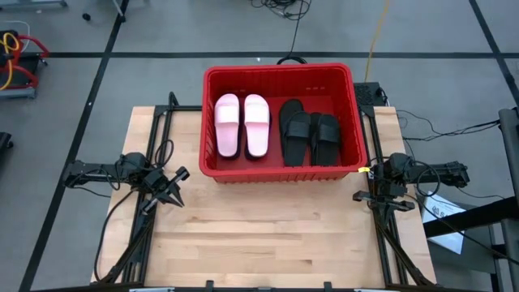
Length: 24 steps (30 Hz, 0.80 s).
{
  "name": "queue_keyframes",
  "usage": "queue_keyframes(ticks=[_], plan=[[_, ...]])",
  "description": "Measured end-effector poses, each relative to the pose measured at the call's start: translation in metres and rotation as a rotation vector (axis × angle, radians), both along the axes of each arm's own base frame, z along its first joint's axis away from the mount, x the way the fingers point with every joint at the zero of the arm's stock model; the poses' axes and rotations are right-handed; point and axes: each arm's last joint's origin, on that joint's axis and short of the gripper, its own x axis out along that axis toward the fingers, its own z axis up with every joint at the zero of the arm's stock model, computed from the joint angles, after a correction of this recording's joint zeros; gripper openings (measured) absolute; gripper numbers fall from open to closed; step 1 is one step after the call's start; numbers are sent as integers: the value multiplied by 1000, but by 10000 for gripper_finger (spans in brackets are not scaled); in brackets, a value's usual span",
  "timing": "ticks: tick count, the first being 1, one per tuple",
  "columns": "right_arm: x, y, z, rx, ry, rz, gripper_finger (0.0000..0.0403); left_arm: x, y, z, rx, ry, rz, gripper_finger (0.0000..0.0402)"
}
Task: Pick and place slides into bin
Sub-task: Return to Home Position
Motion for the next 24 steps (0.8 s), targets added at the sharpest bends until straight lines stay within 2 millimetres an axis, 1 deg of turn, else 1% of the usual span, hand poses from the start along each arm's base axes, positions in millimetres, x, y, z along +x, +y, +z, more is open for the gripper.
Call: queue_keyframes(ticks=[6,16,24], plan=[[0,0,0,0,0,0,0,0,0,0,0,0,0,2],[0,0,0,0,0,0,0,0,0,0,0,0,0,27],[0,0,0,0,0,0,0,0,0,0,0,0,0,16]])
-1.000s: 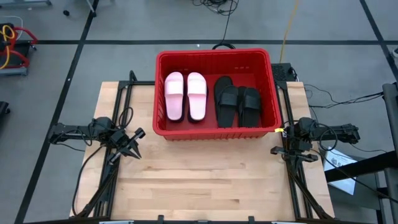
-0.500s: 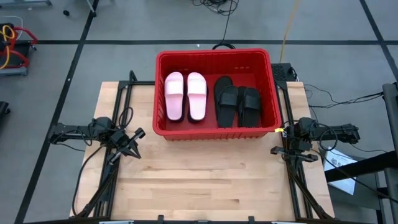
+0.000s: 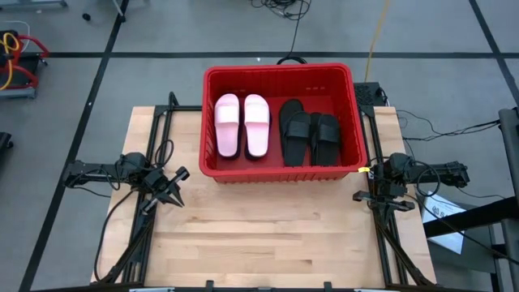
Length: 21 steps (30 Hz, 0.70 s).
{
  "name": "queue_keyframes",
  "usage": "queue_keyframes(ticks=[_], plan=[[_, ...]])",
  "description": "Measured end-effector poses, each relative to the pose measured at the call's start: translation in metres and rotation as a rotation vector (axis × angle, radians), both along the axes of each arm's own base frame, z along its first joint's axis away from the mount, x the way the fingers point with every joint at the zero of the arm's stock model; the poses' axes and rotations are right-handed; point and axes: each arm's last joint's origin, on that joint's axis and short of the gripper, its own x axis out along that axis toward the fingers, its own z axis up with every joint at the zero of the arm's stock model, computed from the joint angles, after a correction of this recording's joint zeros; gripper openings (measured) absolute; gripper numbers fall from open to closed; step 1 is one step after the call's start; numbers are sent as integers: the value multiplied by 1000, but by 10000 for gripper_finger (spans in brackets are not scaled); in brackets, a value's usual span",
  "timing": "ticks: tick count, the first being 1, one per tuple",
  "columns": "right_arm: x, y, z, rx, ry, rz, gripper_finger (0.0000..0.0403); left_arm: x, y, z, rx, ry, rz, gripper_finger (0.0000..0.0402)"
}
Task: Pick and place slides into bin
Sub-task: Return to Home Position
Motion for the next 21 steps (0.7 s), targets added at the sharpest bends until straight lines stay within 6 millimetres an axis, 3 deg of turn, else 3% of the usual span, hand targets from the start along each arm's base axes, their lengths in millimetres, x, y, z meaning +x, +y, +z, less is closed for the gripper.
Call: queue_keyframes(ticks=[6,21], plan=[[0,0,0,0,0,0,0,0,0,0,0,0,0,1],[0,0,0,0,0,0,0,0,0,0,0,0,0,25]])
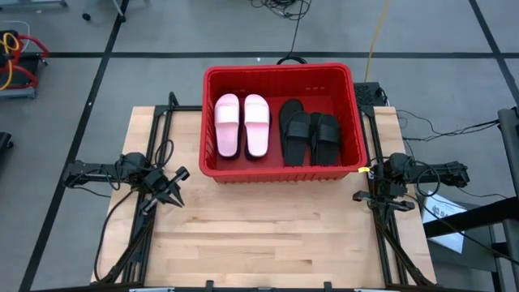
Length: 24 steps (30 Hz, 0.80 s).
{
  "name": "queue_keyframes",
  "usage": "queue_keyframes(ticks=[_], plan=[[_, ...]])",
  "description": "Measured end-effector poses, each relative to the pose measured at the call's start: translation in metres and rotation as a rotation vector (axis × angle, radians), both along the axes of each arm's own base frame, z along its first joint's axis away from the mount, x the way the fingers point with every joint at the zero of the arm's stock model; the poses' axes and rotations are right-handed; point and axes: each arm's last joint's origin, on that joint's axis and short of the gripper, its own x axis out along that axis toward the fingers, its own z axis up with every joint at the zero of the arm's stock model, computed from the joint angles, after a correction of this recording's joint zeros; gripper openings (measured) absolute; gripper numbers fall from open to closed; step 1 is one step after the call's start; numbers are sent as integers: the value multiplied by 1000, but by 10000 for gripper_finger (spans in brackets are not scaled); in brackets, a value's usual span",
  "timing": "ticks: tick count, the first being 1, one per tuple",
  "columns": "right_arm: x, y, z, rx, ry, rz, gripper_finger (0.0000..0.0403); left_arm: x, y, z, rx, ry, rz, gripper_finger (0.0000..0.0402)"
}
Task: Pick and place slides into bin
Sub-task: Return to Home Position
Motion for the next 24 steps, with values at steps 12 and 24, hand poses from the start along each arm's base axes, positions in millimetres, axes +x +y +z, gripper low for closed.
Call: queue_keyframes(ticks=[12,24], plan=[[0,0,0,0,0,0,0,0,0,0,0,0,0,4],[0,0,0,0,0,0,0,0,0,0,0,0,0,26]])
